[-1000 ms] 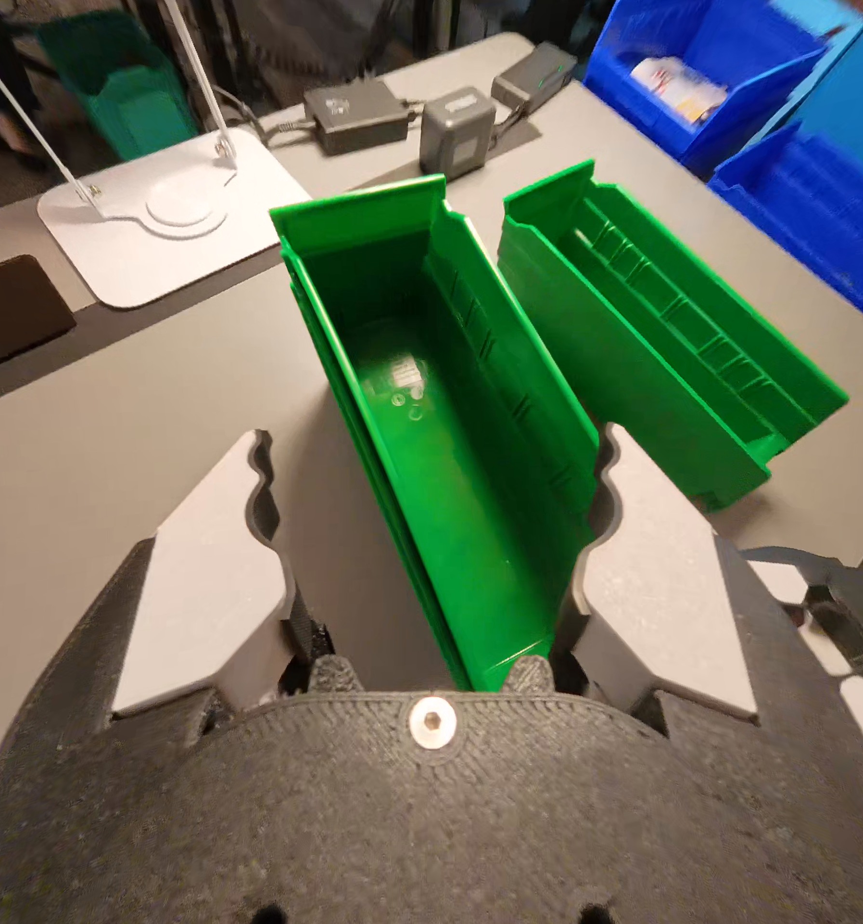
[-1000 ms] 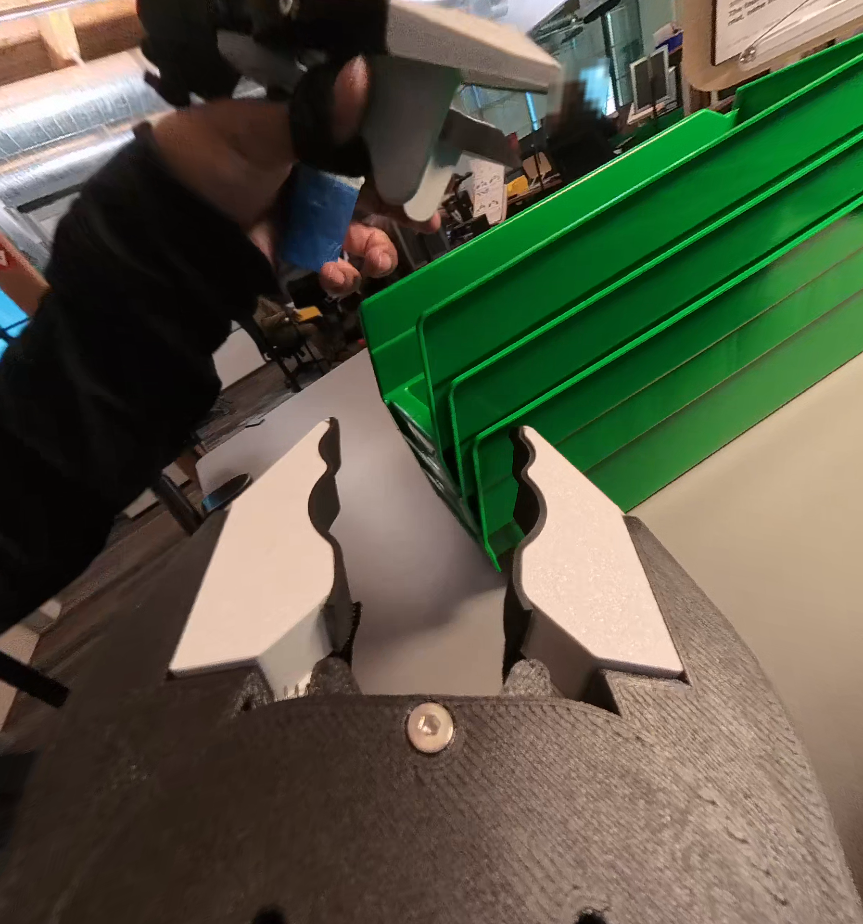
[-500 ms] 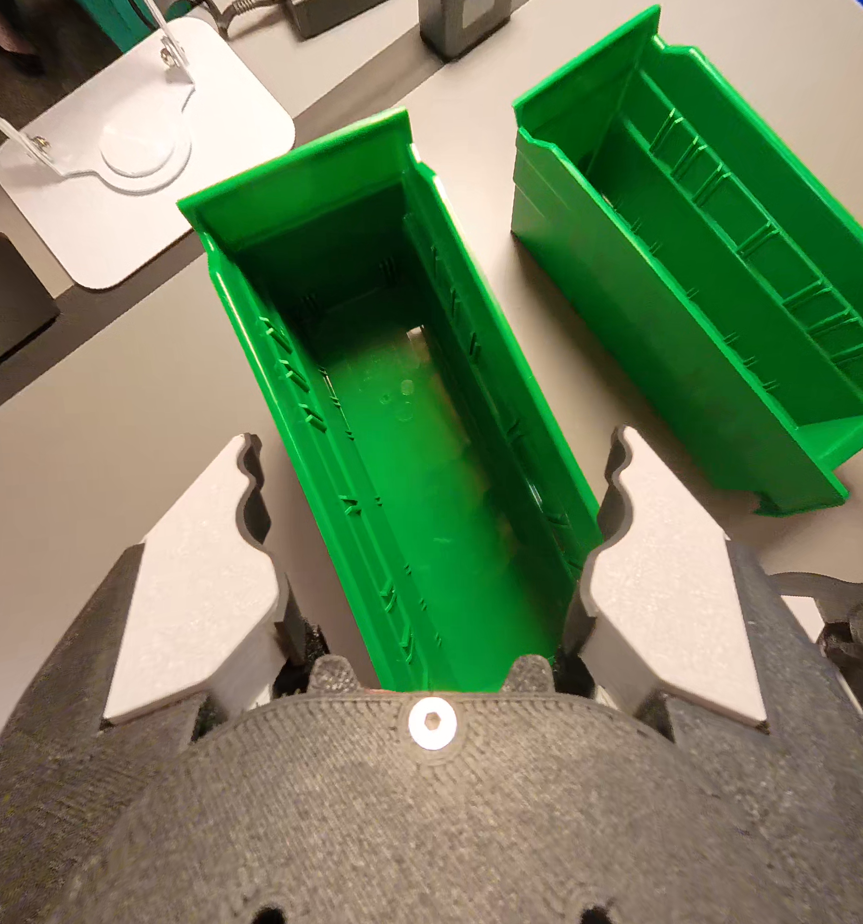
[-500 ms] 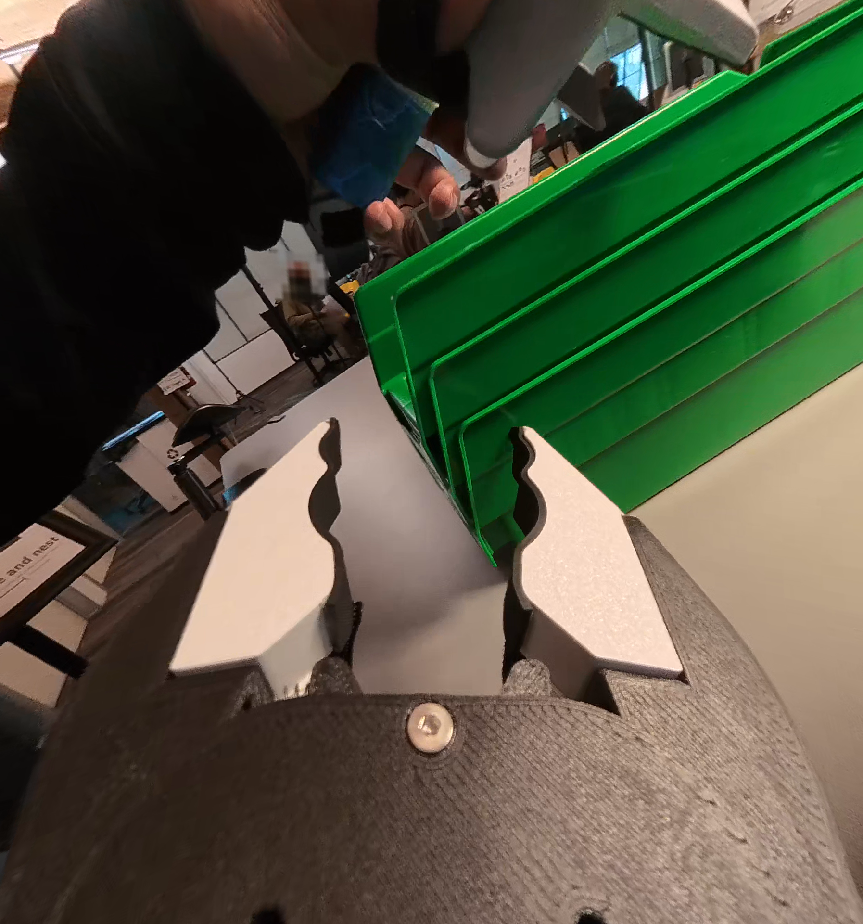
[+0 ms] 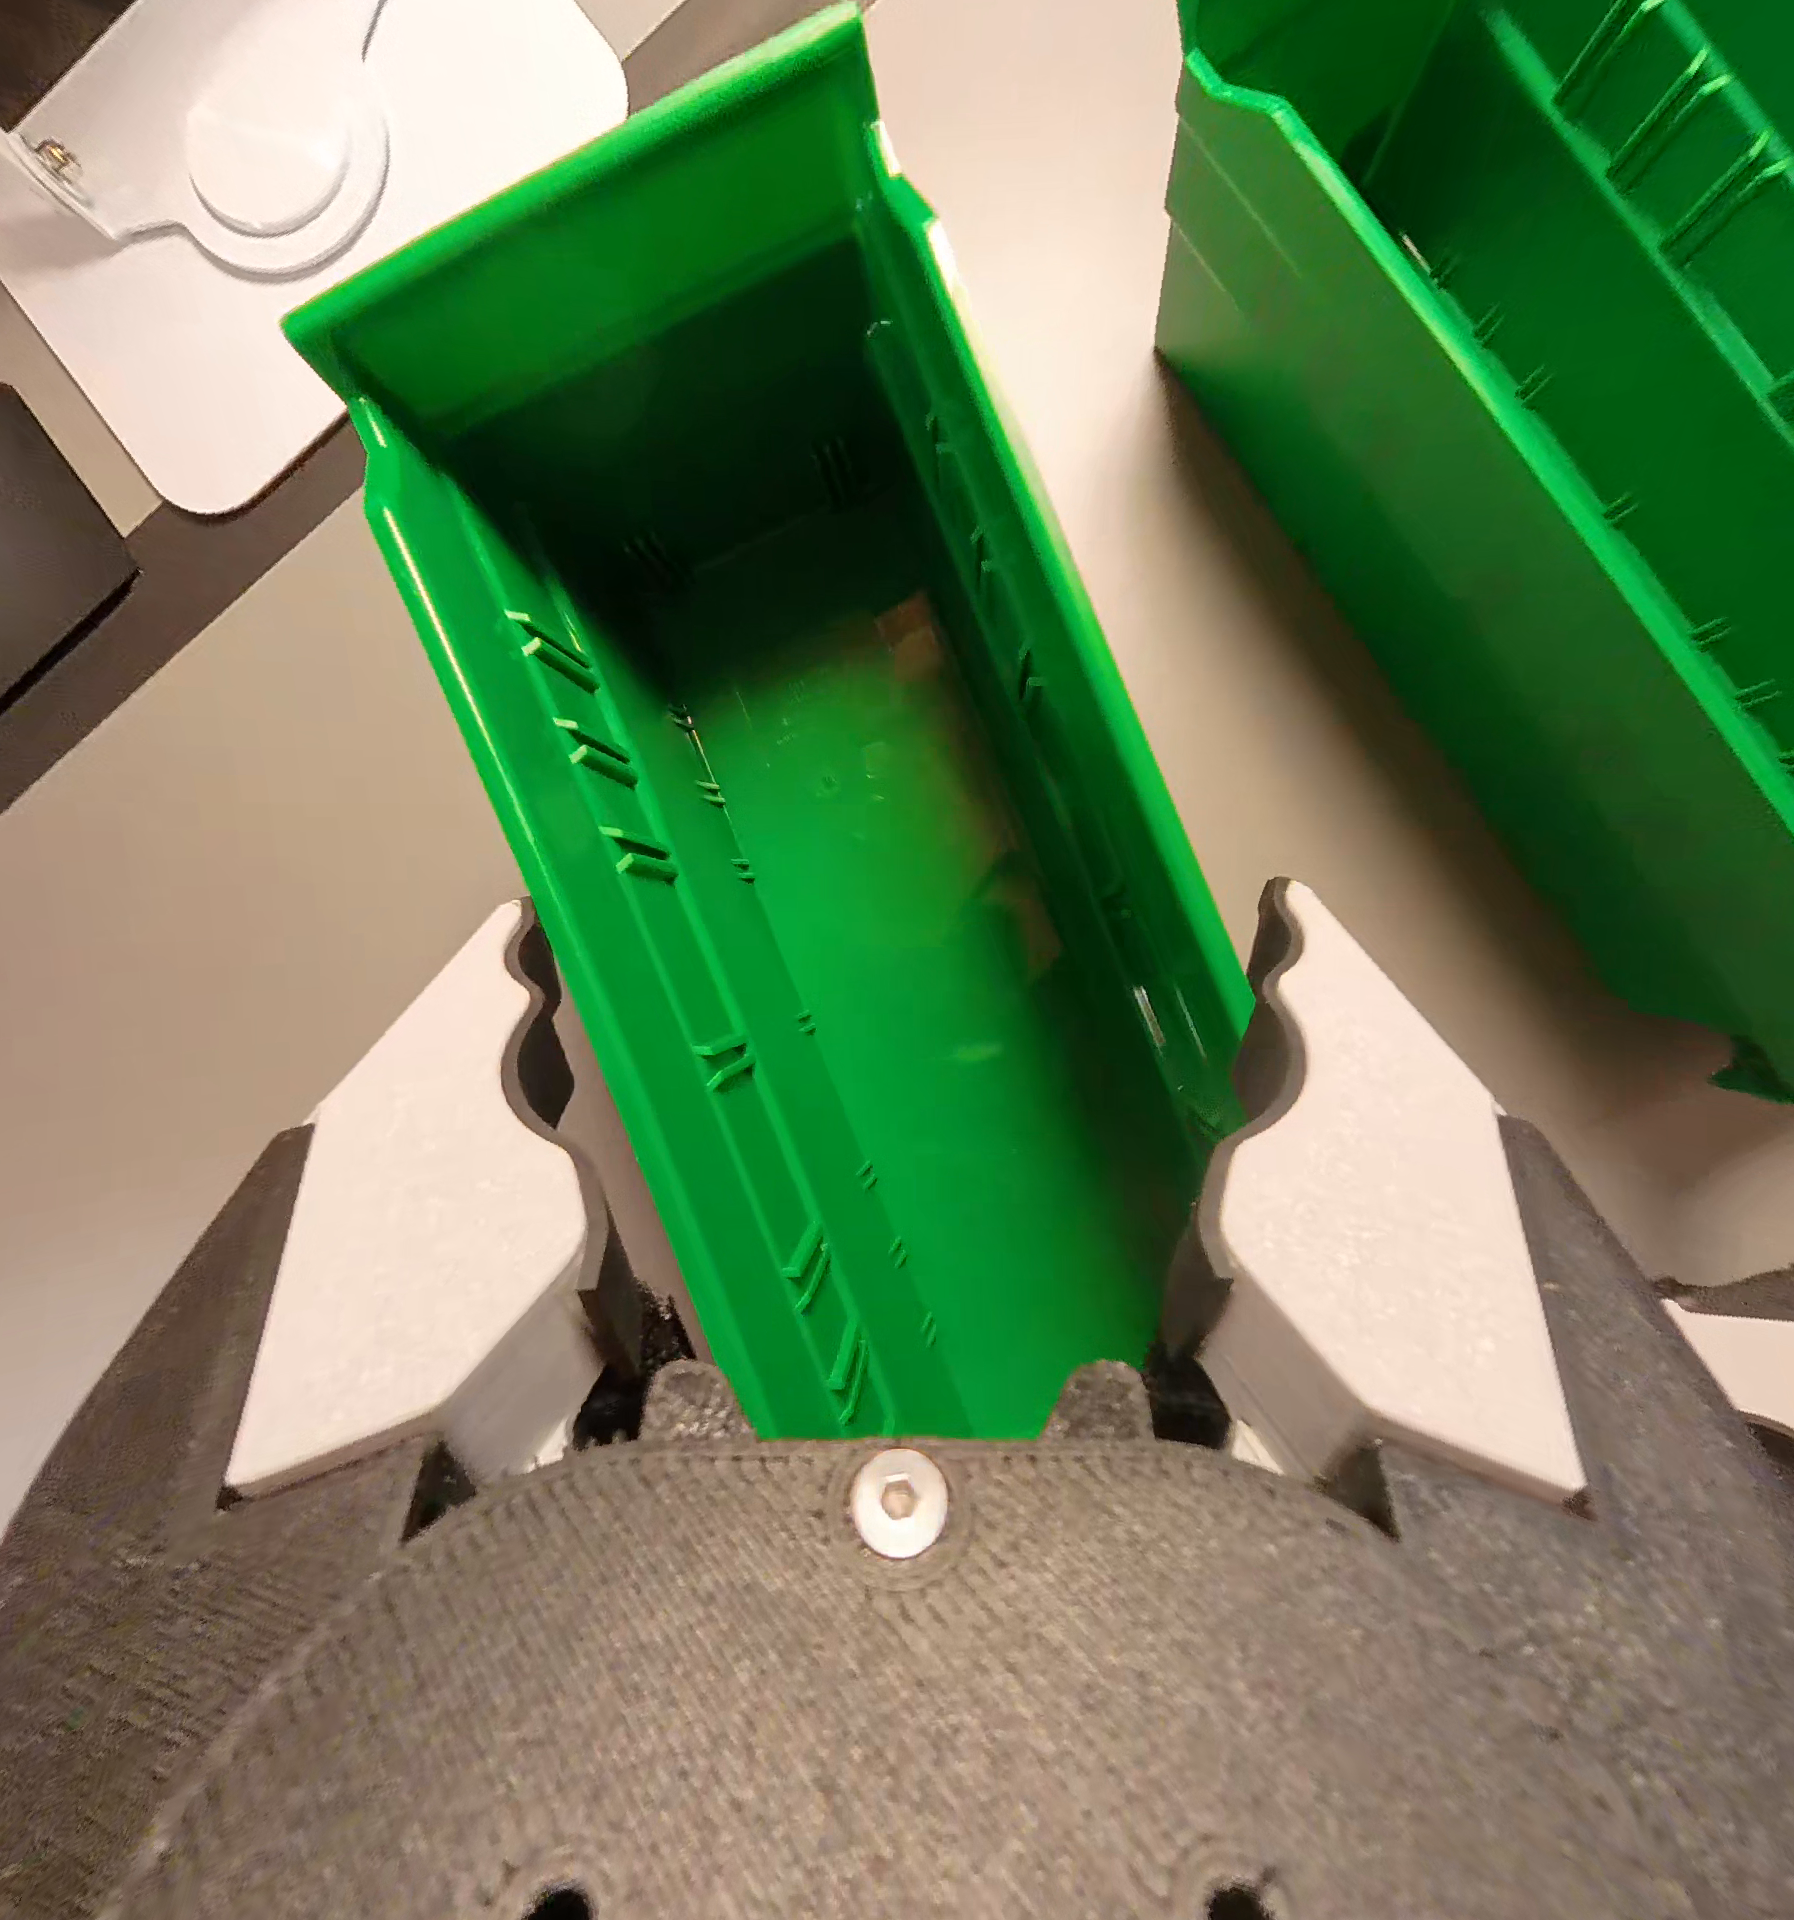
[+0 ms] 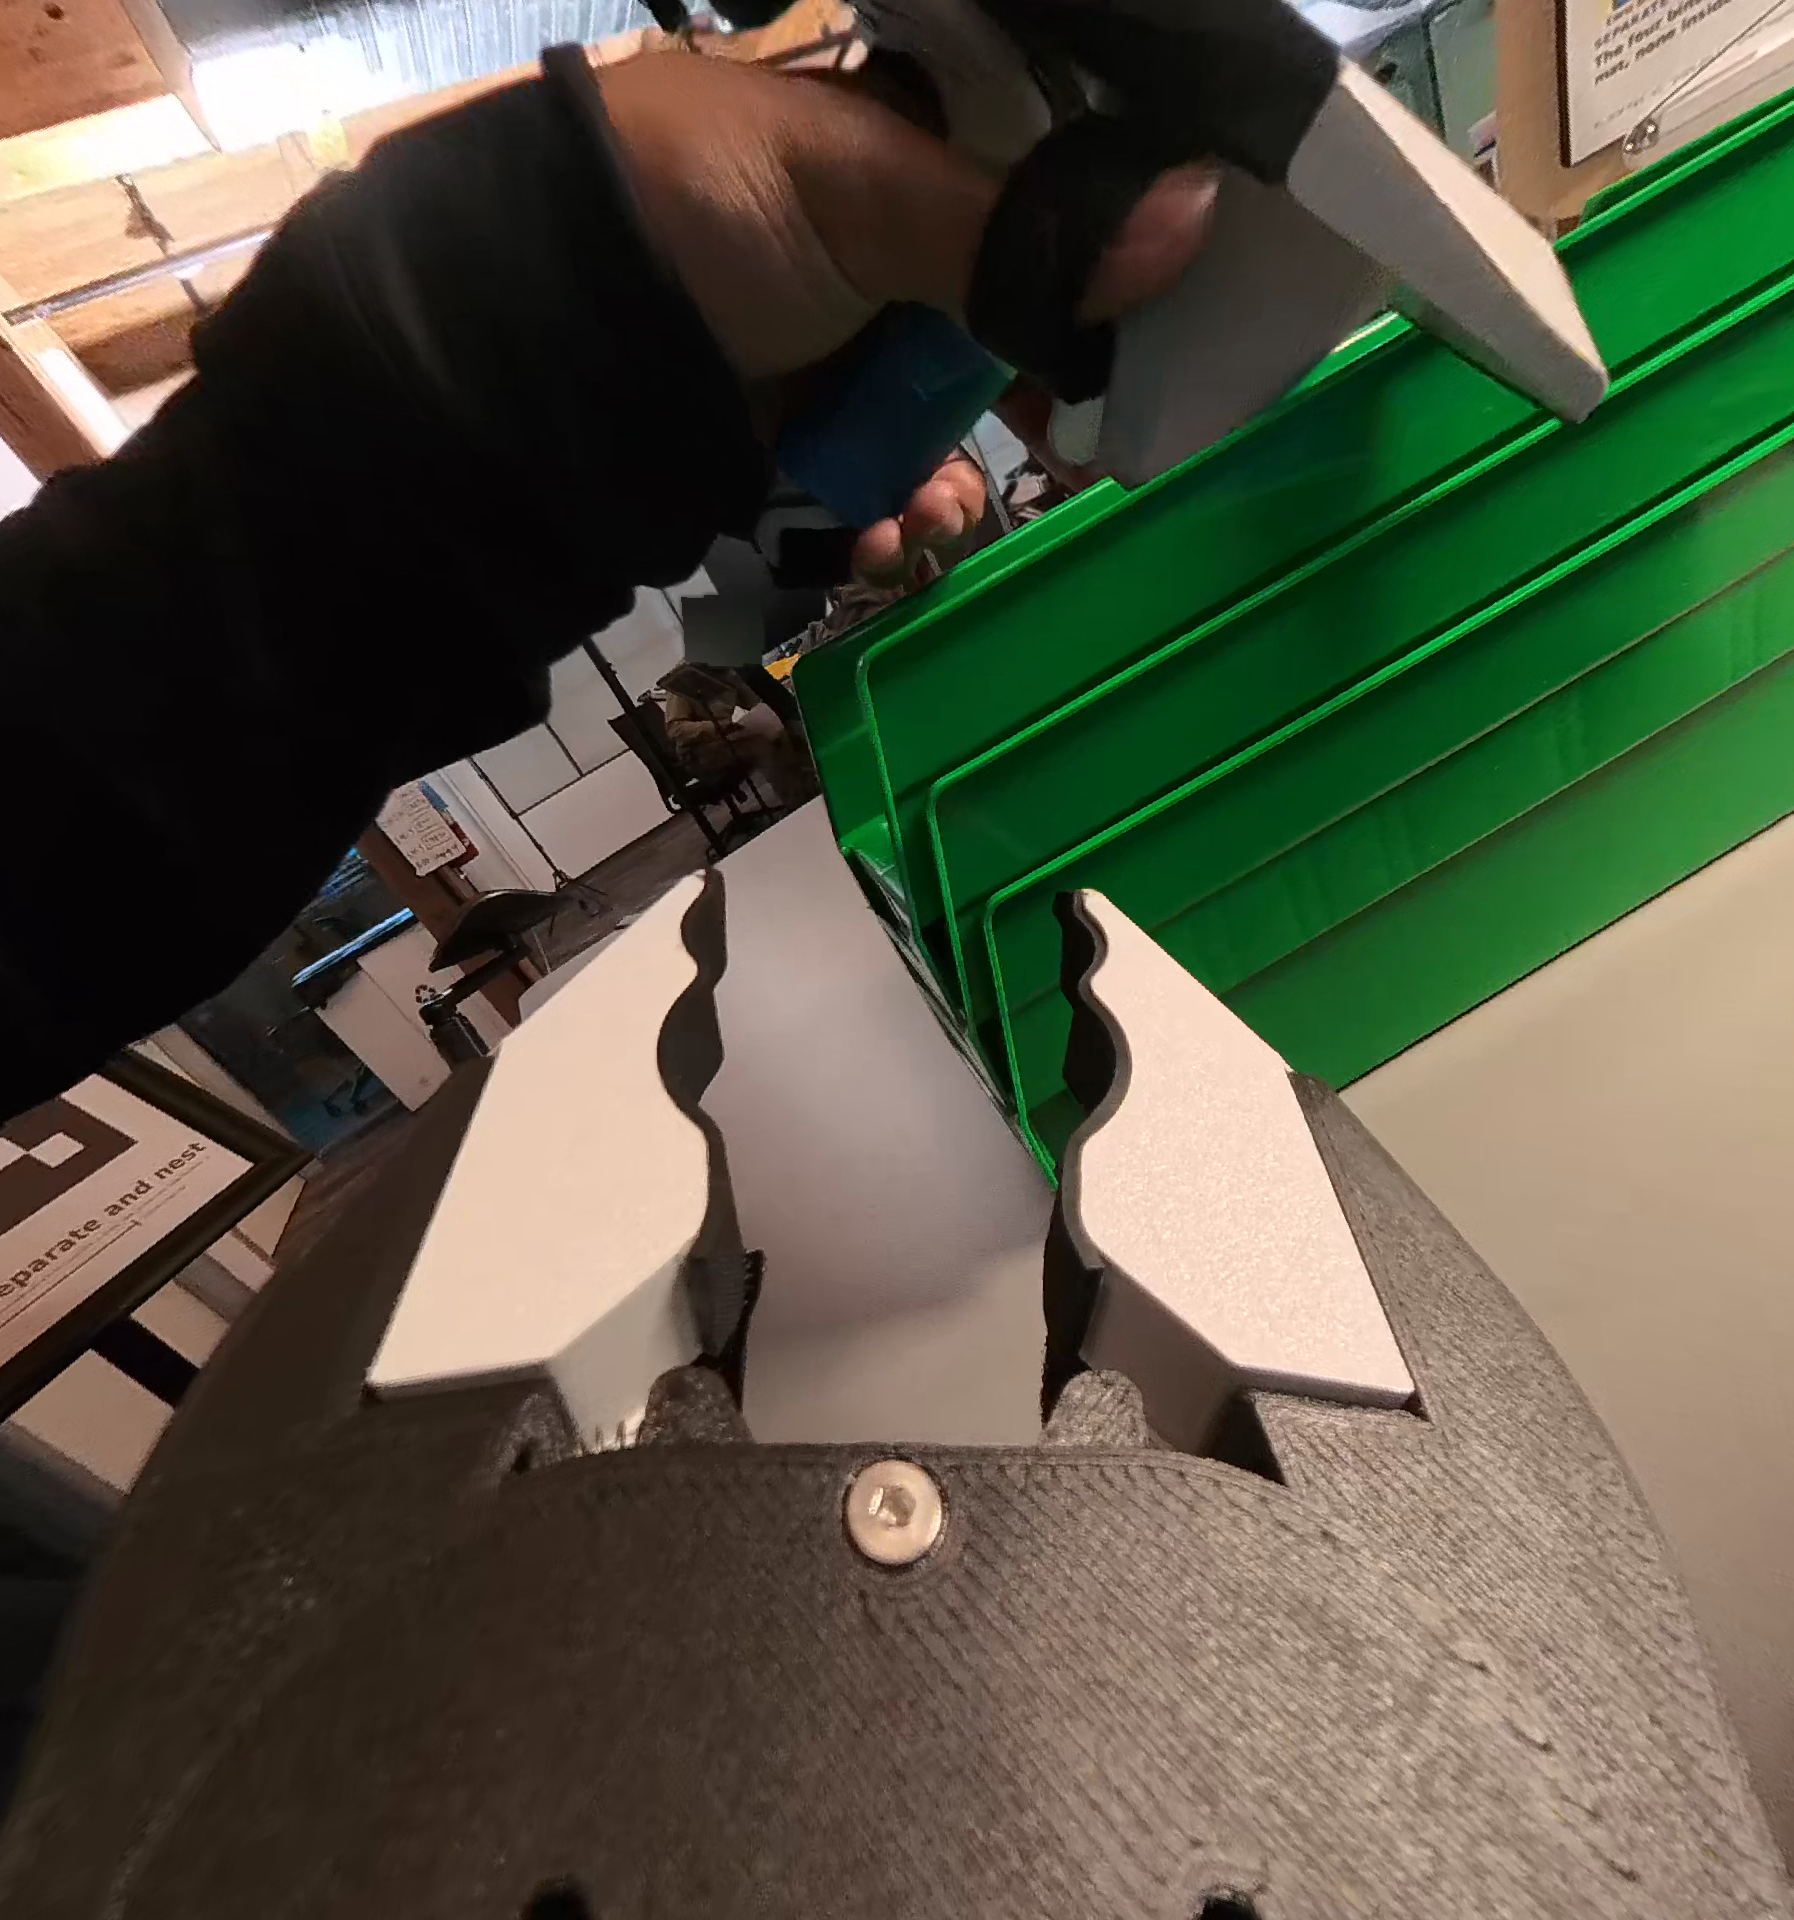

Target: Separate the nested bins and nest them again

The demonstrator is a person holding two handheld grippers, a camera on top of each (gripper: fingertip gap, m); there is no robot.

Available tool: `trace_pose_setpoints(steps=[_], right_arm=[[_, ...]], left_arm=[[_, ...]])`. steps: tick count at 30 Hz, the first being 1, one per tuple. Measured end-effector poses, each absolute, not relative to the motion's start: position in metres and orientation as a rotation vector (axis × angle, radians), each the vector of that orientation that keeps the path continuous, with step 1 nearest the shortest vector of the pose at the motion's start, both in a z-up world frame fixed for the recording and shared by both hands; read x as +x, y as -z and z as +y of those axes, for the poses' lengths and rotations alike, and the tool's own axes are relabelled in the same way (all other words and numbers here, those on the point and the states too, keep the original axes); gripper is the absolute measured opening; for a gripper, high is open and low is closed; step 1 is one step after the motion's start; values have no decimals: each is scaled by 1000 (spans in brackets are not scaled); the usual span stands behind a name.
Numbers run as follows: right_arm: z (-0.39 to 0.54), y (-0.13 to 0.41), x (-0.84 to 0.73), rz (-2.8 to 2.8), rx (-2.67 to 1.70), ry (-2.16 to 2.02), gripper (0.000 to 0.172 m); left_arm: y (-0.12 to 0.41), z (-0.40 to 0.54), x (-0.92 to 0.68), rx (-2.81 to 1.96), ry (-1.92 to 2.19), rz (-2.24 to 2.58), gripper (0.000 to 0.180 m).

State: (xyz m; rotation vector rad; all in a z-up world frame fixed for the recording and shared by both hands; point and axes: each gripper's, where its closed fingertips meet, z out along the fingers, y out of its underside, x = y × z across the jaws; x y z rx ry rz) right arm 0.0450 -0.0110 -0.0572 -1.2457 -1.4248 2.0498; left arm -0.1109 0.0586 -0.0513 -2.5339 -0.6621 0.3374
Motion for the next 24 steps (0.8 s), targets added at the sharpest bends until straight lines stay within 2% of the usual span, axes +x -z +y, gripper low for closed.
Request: trace_pose_setpoints(steps=[11, 24], right_arm=[[-15, 59, 46, -1465, -1245, -2087, 65], [-15, 57, 48, -1456, -1231, -2098, 65]], left_arm=[[46, 60, -114, -2489, -386, -640, 109], [42, 60, -115, -2471, -376, -633, 103]])
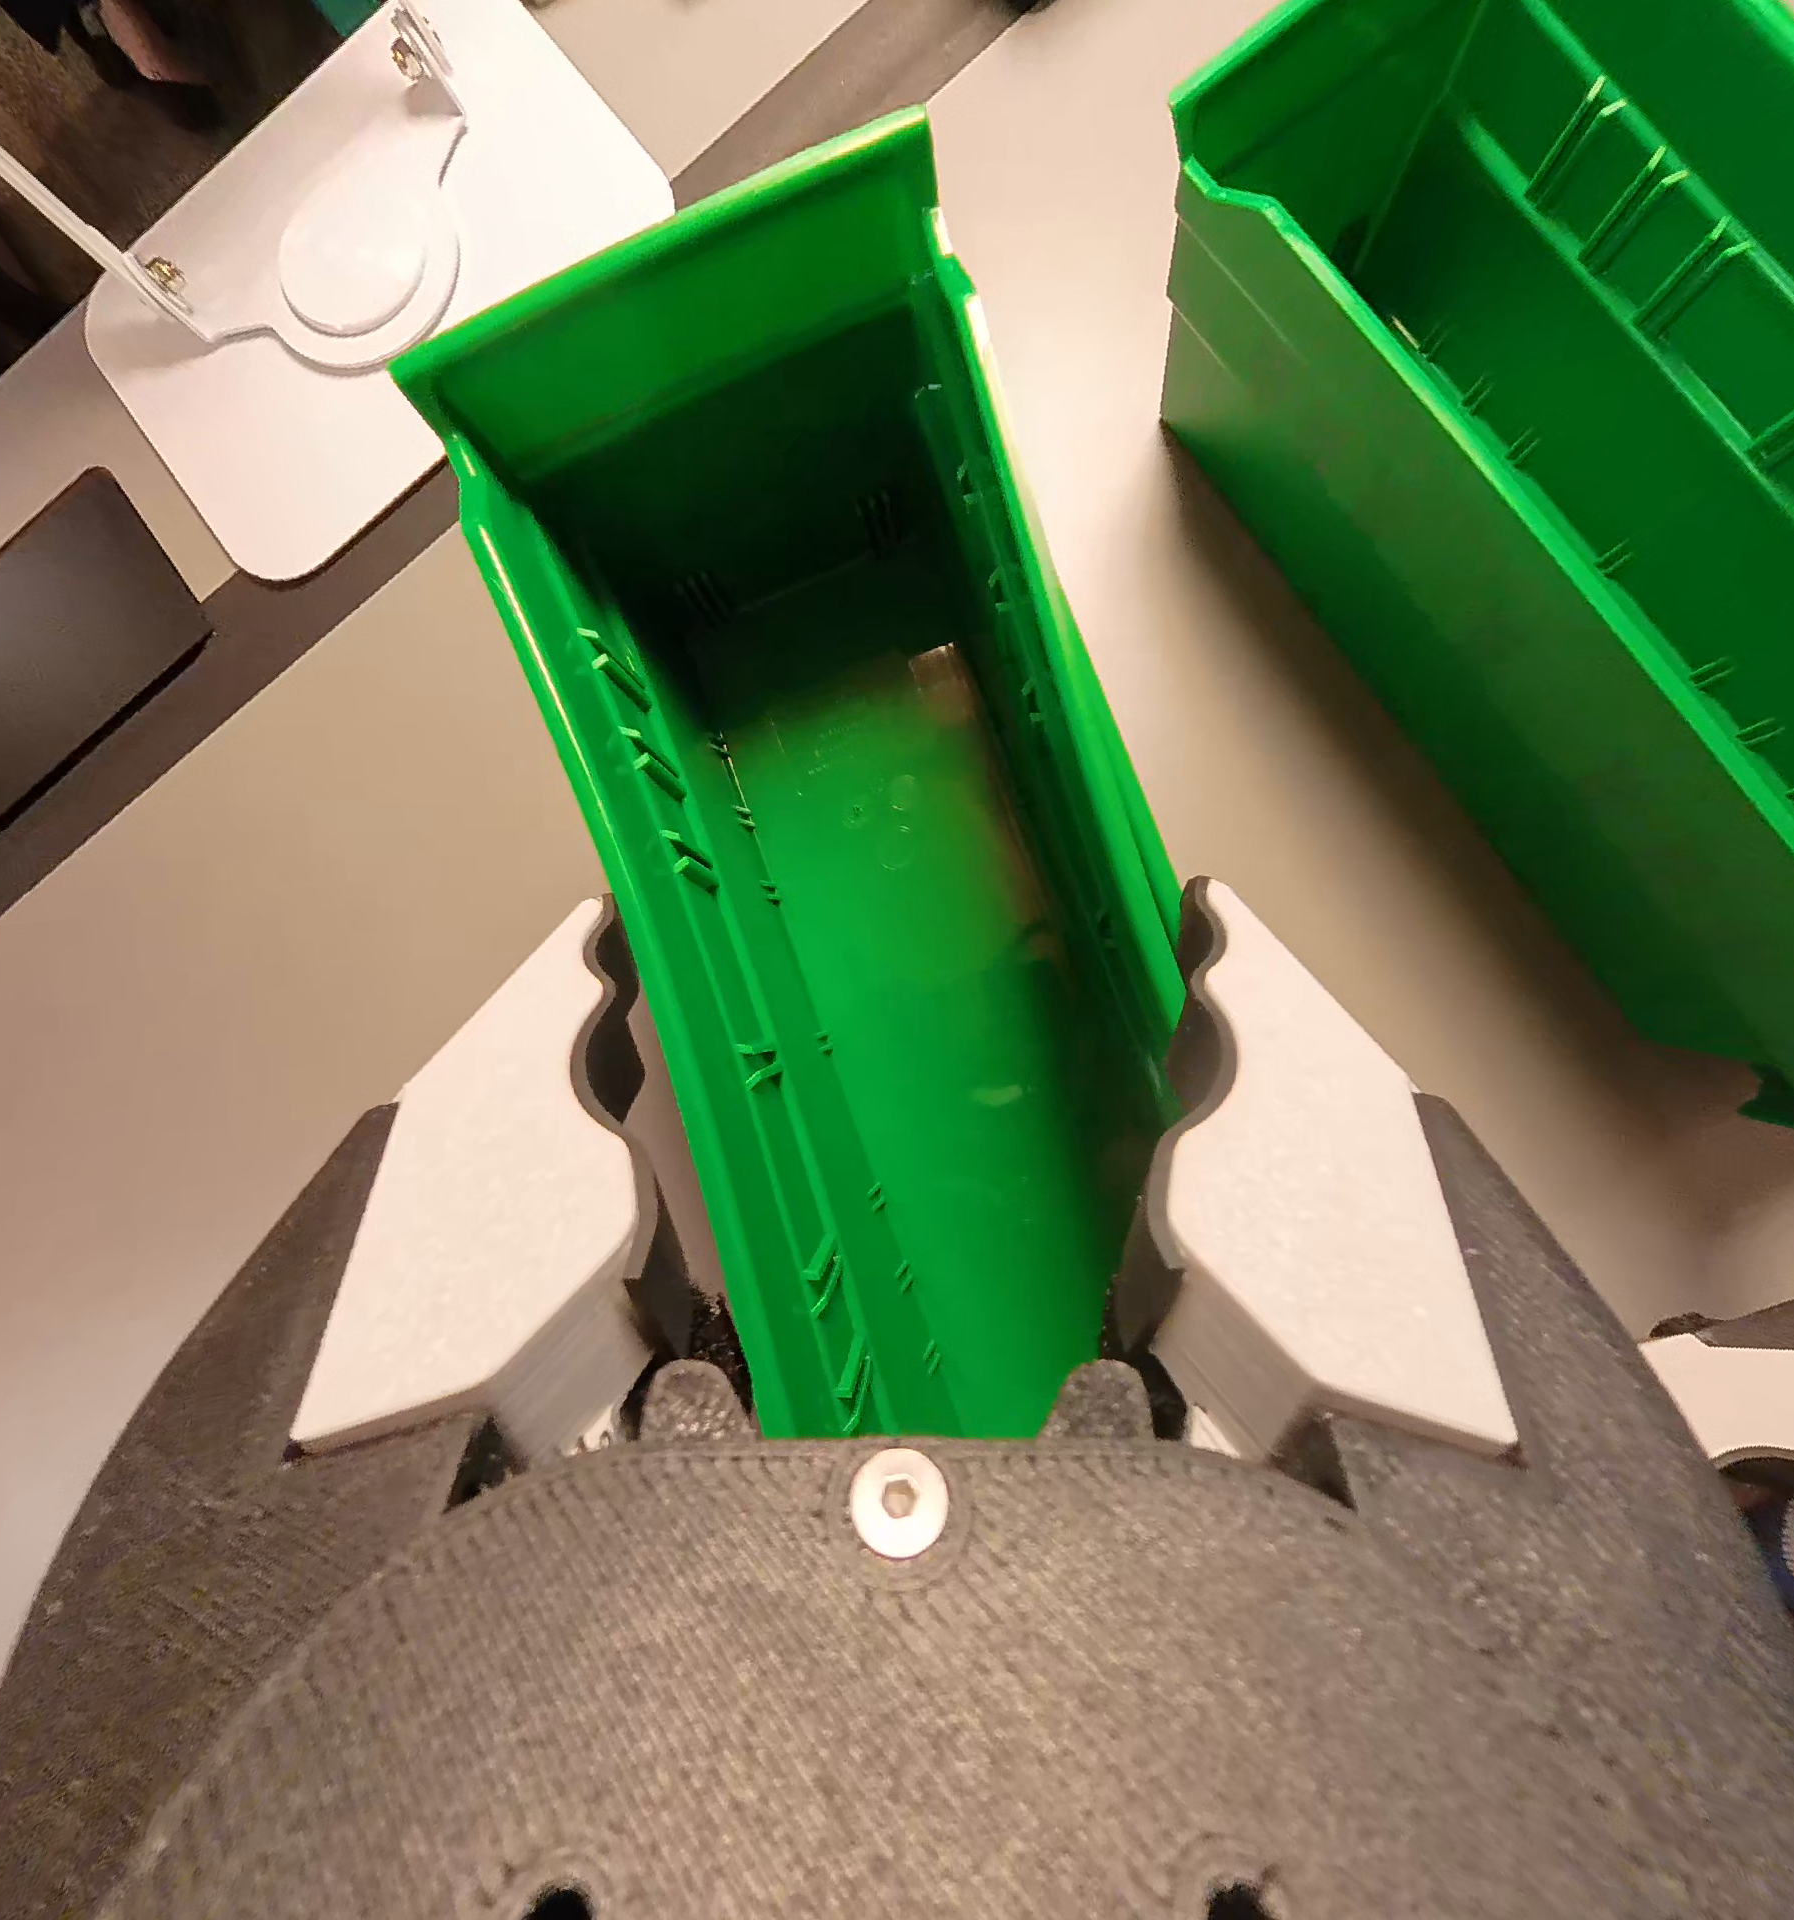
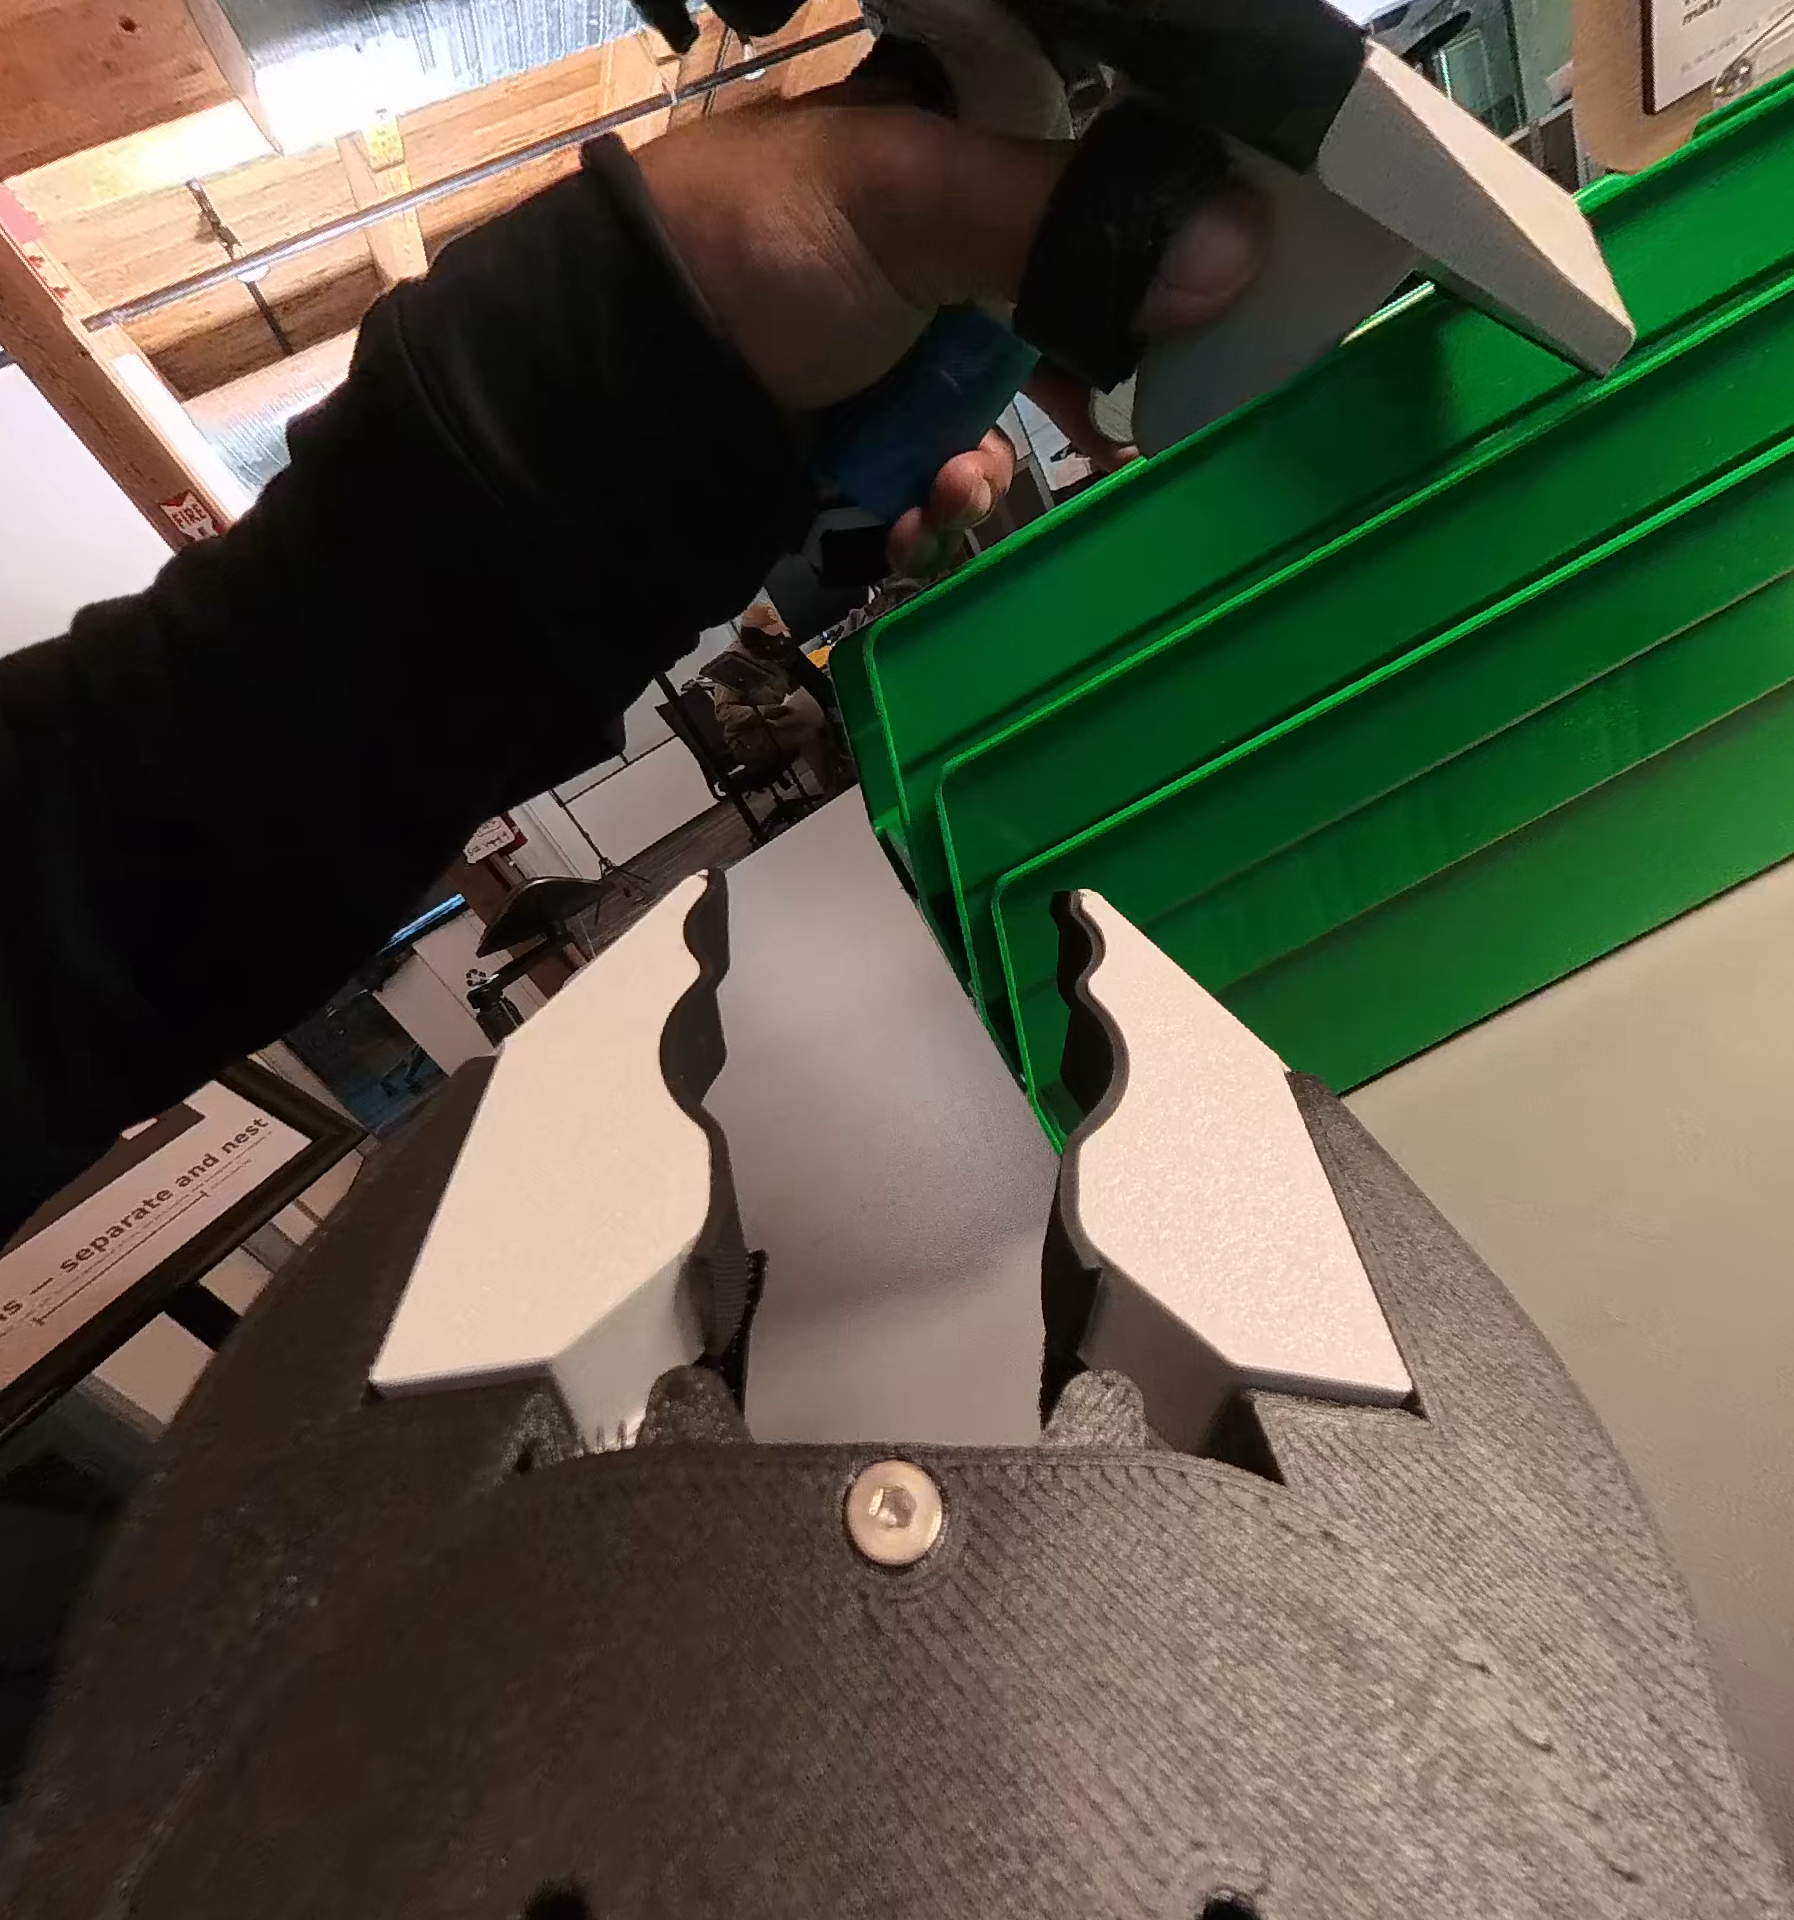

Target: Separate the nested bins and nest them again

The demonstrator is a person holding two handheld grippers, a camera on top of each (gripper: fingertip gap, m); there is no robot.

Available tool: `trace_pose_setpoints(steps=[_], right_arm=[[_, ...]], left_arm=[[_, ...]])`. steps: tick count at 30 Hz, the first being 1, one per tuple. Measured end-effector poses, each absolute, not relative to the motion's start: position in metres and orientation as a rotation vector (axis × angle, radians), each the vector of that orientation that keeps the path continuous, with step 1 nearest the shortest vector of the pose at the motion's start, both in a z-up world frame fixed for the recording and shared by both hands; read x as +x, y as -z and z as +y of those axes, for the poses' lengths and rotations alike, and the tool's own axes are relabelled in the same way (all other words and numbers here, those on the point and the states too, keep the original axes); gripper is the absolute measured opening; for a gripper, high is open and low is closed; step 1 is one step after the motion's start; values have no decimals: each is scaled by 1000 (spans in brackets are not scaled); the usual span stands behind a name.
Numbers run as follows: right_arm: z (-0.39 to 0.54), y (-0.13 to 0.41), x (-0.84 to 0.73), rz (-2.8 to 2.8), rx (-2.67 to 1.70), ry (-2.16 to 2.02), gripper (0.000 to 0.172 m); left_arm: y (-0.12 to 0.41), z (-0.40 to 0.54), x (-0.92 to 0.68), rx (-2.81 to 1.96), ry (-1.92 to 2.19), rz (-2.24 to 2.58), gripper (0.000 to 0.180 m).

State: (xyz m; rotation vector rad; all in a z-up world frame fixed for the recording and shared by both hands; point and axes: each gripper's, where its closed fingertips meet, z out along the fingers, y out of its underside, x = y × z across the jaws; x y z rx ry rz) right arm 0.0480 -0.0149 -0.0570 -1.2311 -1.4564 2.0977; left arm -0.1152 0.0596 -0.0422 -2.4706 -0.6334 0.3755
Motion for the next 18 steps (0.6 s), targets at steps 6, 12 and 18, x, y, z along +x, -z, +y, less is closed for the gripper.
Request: trace_pose_setpoints(steps=[6, 12, 18], right_arm=[[-15, 57, 48, -1458, -1232, -2100, 65], [-15, 57, 48, -1459, -1235, -2102, 65], [-15, 57, 48, -1461, -1235, -2102, 65]], left_arm=[[39, 59, -114, -2465, -351, -627, 102], [32, 58, -115, -2462, -359, -614, 100], [19, 59, -115, -2433, -380, -590, 100]])
